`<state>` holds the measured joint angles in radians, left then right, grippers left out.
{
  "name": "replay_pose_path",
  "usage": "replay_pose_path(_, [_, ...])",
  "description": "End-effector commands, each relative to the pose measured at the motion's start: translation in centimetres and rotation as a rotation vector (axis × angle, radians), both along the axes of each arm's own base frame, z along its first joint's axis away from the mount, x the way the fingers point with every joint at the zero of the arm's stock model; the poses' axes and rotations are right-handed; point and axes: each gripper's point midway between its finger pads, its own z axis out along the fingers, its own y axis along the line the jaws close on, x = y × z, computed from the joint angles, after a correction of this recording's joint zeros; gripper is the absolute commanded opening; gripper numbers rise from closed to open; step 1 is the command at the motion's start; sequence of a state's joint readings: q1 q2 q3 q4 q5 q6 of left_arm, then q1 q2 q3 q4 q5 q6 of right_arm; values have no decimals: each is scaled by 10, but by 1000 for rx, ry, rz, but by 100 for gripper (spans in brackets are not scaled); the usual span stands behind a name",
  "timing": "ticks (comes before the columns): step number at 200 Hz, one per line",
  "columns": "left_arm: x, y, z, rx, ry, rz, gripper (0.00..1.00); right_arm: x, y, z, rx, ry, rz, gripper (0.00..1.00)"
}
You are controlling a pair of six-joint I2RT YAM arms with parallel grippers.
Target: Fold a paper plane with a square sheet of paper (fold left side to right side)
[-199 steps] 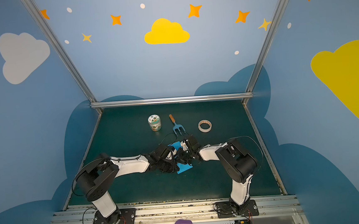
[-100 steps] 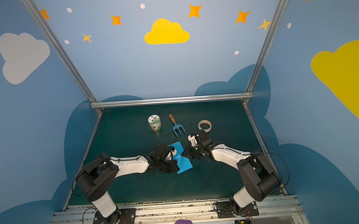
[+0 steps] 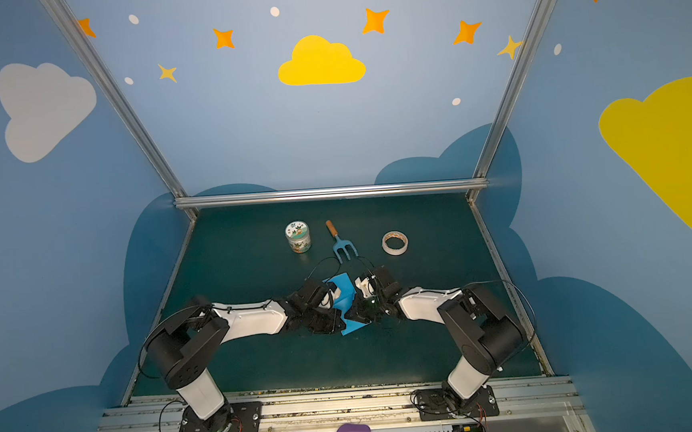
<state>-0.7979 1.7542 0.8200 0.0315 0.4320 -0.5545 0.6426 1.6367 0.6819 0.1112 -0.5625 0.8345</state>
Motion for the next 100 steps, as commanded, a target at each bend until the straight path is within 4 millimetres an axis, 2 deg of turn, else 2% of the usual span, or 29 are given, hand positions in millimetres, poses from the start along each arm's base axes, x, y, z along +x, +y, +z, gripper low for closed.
replay_pose_path(1, [-16,18,-26,93,56,-7,4,6,6,0,12,-13,-7,0])
replay_pose_path(66, [-17,18,-28,95,62,-15,4,19,-7,-26,-22,-2,-54,0])
replay_pose_path(71, [-17,18,-28,93,63,-16,4,12,-13,-35,-40,19,-56,0])
replay_pose_path(100, [-18,18,-27,92,65,-20,4,13,-24,-47,-63,35,-77,0])
